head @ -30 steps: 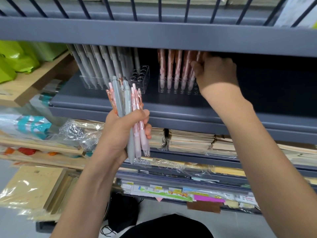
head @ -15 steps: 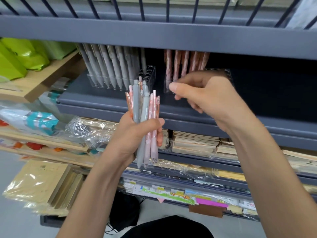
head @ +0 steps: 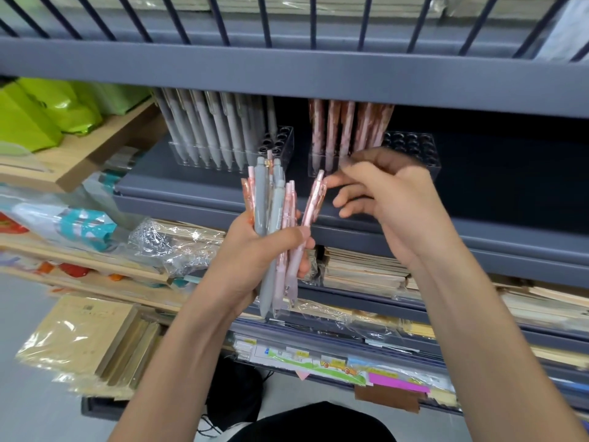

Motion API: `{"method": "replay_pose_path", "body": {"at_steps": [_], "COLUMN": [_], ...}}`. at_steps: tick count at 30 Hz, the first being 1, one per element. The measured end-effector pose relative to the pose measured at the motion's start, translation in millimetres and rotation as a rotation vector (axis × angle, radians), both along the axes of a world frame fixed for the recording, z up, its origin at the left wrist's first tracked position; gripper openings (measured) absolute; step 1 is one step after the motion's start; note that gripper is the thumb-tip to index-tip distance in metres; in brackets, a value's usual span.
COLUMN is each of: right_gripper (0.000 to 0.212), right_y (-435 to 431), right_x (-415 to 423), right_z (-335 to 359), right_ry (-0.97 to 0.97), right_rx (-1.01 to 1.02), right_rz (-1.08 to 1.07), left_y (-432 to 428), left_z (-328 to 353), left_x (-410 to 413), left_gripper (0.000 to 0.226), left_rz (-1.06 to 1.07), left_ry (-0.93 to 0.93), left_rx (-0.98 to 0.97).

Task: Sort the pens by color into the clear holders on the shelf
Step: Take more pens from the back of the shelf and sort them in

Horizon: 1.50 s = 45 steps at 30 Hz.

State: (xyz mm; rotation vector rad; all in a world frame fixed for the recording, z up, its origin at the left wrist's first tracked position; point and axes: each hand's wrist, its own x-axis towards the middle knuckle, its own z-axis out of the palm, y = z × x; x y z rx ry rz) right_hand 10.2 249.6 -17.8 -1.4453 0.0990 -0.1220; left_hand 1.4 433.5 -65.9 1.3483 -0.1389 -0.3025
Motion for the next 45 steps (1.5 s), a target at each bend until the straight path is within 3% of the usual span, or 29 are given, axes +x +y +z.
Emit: {"method": "replay_pose_path", "body": {"at_steps": [6, 8, 12, 17, 23, 26, 28, 32, 34, 36, 38, 40, 45], "right_gripper": [0.022, 0.017, 0.008, 0.011, 0.004, 0.005, 0.013, 0.027, 0.032, 0.027, 0.020, 0.011, 0.040], "right_y": [-4, -6, -14, -21, -59, -74, -78, -80, -83, -87, -88, -88, -87], "right_x": [-11, -10, -7, -16, 1, 18, 33, 54, 61, 70, 79, 87, 100], "right_z": [-14, -12, -9, -20, -17, -19, -18, -9, -7, -6, -2, 3, 12], "right_ry": [0.032, -0.002, -0.066, -0.043, -0.368, -0.464, -0.450, -0.423, -0.416, -0.380, -0.292, -0.169, 0.131], "right_rx": [-0.249, -0.173, 0.064, -0.051, 0.176, 0.032, -0.197, -0.582, -0.657, -0.656, -0.739, -0.885, -1.105], "right_rz": [0.209, 0.153, -0.071, 0.132, -0.423, -0.516, -0.565, -0.448, -0.384, -0.325, -0.292, -0.277, -0.215], "left_y": [-12, -14, -17, -23, -25, -24, -24, -24, -24, -24, -24, -23, -18], "left_z": [0, 1, 0, -1, 3, 7, 8, 5, 3, 1, 1, 2, 3], "left_x": [-2, -3, -4, -3, -2, -2, -1, -1, 0, 1, 2, 2, 4], "left_gripper": [0.020, 0.025, 0.010, 0.026, 0.019, 0.028, 0.027, 0.021, 0.014, 0.021, 0.025, 0.014, 0.020], "left_rz": [-0.014, -0.033, -0.030, -0.004, 0.019, 0.035, 0.043, 0.049, 0.054, 0.067, 0.079, 0.084, 0.099], "left_ry": [-0.019, 0.002, -0.003, -0.003, -0.015, -0.027, -0.023, -0.026, -0.020, -0.002, 0.012, 0.020, 0.044], "left_rx": [0.020, 0.024, 0.007, -0.011, -0.052, -0.010, -0.004, 0.013, 0.014, -0.001, -0.003, 0.001, -0.098]}}
